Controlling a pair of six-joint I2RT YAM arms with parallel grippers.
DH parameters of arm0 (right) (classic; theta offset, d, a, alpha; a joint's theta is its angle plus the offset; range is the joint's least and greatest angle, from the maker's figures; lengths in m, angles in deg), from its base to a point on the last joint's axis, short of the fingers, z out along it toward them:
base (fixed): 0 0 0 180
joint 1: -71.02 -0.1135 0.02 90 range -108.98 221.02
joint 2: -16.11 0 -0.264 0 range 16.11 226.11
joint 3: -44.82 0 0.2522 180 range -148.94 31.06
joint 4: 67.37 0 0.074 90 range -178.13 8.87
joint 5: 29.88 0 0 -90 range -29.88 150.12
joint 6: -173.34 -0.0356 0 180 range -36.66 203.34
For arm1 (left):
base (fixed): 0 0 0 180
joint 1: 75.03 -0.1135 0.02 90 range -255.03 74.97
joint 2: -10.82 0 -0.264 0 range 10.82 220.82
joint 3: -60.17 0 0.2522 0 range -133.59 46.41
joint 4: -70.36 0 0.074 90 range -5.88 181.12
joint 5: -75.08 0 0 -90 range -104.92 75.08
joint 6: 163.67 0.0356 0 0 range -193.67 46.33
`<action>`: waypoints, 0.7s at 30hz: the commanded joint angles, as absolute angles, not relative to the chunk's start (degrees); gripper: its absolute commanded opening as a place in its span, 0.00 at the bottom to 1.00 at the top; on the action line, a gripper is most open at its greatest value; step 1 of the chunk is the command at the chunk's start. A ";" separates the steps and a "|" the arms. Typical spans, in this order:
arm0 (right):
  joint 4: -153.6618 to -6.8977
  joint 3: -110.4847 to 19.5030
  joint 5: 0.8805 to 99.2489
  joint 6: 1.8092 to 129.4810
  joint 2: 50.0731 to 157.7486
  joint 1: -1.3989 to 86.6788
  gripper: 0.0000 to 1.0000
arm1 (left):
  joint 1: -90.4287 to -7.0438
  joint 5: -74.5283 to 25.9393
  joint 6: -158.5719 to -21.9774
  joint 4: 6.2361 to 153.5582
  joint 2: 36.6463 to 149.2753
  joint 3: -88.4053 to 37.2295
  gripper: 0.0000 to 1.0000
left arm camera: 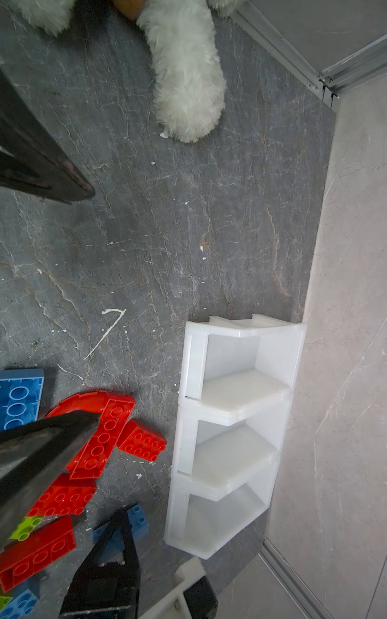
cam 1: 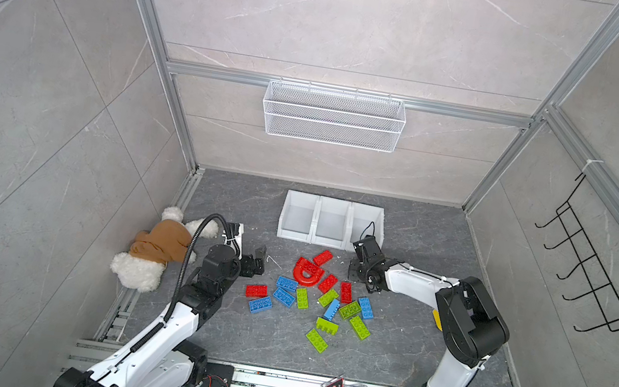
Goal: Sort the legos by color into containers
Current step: 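Lift the blue brick and drop it into the bin's end compartment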
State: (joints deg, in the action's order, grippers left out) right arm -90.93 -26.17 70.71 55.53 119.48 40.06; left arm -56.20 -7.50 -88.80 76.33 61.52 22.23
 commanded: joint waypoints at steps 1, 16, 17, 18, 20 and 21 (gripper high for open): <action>-88.65 -23.56 67.81 57.21 115.39 40.01 0.18 | -56.24 -7.53 -89.31 73.36 62.95 22.33 1.00; -94.57 -29.34 67.15 62.79 113.07 40.68 0.10 | -56.23 -7.32 -89.17 73.45 63.66 22.14 1.00; -94.89 -30.55 66.97 63.40 113.60 41.06 0.10 | -56.23 -7.44 -89.26 73.57 63.28 22.15 1.00; -95.31 -32.07 66.50 64.26 114.30 41.63 0.10 | -56.22 -7.76 -89.22 73.57 62.91 22.16 1.00; -96.10 -35.00 65.15 65.45 116.04 43.06 0.10 | -56.22 -7.85 -89.31 73.18 62.34 22.52 1.00; -96.39 -36.62 64.34 65.85 117.00 43.92 0.10 | -56.21 -7.81 -89.31 73.20 62.13 22.66 1.00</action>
